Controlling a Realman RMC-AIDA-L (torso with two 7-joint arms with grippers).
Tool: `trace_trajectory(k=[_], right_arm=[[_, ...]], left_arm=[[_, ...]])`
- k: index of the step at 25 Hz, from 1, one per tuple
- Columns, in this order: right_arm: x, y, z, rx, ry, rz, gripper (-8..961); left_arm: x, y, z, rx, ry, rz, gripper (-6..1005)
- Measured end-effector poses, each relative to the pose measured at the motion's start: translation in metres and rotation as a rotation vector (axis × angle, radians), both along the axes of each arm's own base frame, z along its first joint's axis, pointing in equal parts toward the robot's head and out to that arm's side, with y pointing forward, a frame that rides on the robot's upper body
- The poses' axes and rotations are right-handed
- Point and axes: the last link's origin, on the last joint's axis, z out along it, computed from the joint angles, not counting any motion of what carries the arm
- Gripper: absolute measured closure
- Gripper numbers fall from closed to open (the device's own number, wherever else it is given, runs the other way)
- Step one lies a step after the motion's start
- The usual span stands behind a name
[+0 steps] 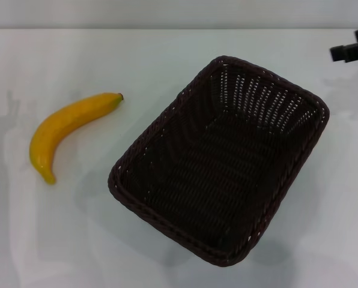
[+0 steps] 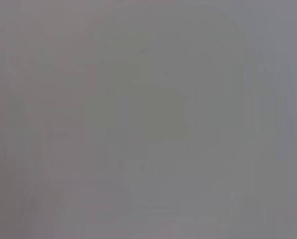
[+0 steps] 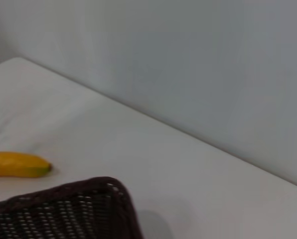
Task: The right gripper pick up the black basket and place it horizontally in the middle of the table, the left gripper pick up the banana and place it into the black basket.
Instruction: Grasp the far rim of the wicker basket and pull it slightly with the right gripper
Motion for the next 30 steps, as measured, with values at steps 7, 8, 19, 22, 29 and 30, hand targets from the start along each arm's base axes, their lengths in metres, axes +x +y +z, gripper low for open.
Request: trace_trajectory(k=[7,8,19,22,29,30], right_arm=[[-0.02,0.005,-0.025,-0.073,-0.047,0.027,159],[-0.022,0.006,-0.029,-0.08,-0.058,0.03,159],[-0.034,0.018,-0.064,-0.178,-0.065,0.018,160],[-0.036,0.022,-0.066,-0.168,-0.071,0.027,160],[-0.039,0.029,-0.077,-0.169,-0.111,0.035,159],[-0.039,0.03,-0.078,-0.173,-0.115,0.033,159]], left_arm=[[0.001,-0.002,-0.004,-0.014,0.001,-0.005,122],[0.001,-0.002,-0.005,-0.015,0.002,-0.006,122],[-0.001,-0.005,-0.006,-0.016,0.002,0.0,122],[-0.004,-0.007,-0.006,-0.015,-0.031,0.0,122],[-0.005,-0.008,-0.008,-0.029,-0.016,-0.005,122],[-0.006,-0.009,-0.008,-0.029,-0.016,-0.003,122]])
